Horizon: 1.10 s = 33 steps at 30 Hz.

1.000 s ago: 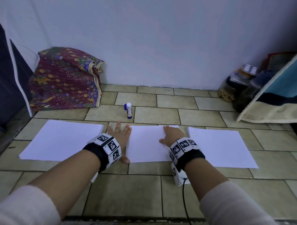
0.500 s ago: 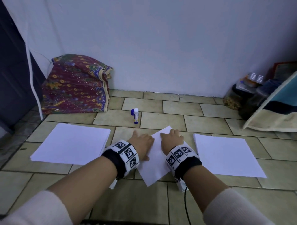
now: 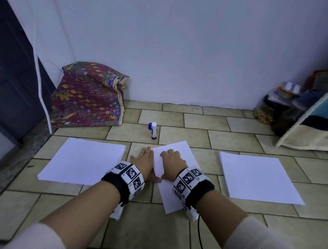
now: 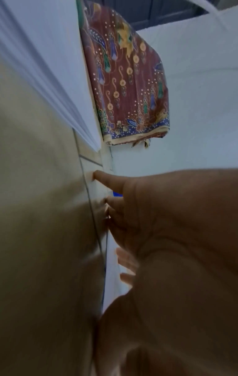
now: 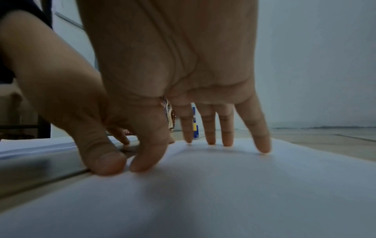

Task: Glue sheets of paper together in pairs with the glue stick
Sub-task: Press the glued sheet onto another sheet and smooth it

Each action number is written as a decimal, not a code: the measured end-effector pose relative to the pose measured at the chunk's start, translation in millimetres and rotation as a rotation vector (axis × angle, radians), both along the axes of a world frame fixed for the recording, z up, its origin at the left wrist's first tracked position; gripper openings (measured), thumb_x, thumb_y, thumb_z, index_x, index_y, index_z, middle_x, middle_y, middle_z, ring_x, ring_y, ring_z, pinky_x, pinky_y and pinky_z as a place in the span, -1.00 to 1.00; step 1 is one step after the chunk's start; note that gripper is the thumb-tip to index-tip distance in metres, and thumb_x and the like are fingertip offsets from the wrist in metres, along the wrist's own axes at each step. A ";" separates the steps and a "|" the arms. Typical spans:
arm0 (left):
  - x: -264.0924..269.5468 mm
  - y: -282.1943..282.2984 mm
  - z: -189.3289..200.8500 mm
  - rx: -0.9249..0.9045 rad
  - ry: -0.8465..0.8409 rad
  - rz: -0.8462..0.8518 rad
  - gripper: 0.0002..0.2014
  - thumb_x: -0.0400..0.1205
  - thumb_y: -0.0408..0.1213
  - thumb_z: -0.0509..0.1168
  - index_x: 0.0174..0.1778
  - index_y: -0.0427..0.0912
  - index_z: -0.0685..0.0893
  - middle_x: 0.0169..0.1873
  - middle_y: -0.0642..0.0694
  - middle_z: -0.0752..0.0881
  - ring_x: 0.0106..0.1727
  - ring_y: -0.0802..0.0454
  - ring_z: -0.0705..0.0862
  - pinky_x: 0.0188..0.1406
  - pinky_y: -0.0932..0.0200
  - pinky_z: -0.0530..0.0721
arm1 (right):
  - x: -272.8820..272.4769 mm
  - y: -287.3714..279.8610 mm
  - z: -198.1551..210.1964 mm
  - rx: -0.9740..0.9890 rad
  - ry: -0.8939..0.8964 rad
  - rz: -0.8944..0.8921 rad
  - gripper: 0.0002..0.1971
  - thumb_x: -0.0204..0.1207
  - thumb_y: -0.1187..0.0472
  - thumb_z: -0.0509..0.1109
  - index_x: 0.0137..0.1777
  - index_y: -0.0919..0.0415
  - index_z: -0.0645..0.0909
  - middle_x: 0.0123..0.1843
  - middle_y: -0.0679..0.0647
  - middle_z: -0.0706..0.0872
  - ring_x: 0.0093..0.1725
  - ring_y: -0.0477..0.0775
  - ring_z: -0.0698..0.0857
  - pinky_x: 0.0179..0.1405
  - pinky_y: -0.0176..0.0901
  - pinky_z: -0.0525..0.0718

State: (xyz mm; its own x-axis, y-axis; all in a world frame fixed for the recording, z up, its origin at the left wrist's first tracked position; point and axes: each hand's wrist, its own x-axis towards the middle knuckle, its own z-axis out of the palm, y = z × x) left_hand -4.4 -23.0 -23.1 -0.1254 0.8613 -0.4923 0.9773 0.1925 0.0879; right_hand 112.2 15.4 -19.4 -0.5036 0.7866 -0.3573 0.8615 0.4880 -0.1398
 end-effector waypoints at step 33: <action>1.0 -2.8 30.0 0.070 0.180 -0.116 -0.12 0.49 0.18 0.42 0.58 -0.25 0.25 0.62 -0.19 0.22 0.65 -0.14 0.12 0.62 -0.26 0.00 | 27.0 -1.4 3.9 -0.038 -0.046 -0.006 -0.40 0.52 -0.11 0.36 0.38 0.28 0.34 0.42 0.22 0.36 0.42 0.29 0.33 0.20 0.04 0.49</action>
